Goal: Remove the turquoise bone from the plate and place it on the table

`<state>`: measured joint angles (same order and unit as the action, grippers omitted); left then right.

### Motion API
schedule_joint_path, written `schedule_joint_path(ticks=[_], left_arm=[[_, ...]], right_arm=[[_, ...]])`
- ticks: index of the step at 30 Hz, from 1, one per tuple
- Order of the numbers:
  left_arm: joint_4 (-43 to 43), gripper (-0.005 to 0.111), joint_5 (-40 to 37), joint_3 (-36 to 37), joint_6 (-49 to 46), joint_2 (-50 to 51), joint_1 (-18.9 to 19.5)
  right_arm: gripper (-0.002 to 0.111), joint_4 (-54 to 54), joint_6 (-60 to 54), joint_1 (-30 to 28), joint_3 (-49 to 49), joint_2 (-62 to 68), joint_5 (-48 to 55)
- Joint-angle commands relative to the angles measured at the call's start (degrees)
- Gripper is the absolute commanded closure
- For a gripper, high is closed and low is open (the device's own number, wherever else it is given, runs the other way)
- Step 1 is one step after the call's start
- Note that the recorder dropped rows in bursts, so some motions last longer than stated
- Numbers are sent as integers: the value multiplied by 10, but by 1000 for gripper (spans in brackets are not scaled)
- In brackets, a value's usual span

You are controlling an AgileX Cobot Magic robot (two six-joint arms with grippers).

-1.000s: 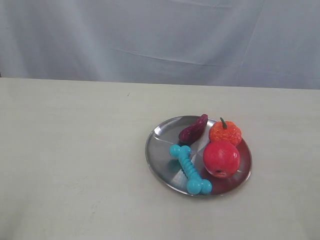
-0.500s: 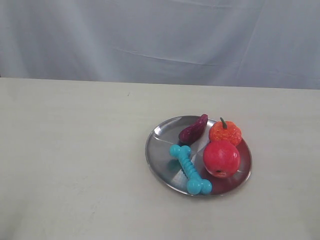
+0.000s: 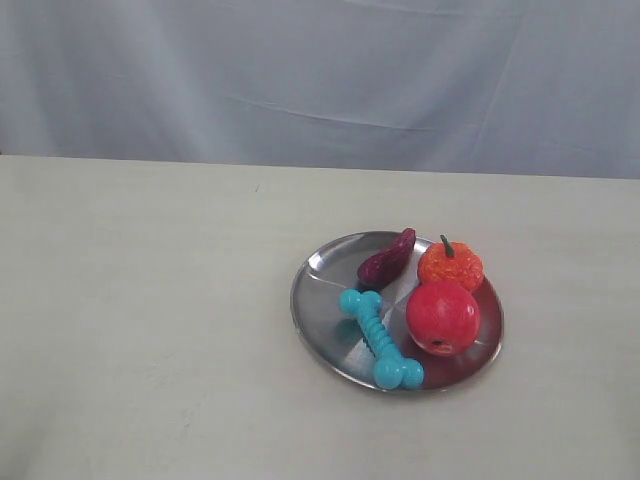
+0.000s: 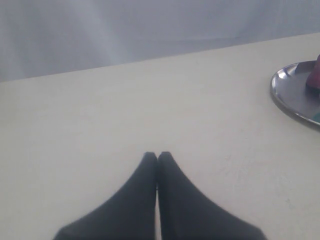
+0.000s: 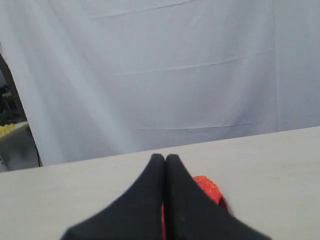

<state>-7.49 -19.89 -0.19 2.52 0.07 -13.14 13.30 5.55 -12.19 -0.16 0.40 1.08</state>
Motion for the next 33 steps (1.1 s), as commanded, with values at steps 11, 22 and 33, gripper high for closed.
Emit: schedule_joint_path(ticks=[11,22,33], left_arm=[[-1,107,0,2,0,-1,-1],[-1,107,0,2,0,-1,-1],[-1,107,0,2,0,-1,-1]], right_arm=[[109,18,27,-2,-63,90,58],[109,16,-100,-2,-550,512,479],[109,-96,-21,146,-801,884,555]])
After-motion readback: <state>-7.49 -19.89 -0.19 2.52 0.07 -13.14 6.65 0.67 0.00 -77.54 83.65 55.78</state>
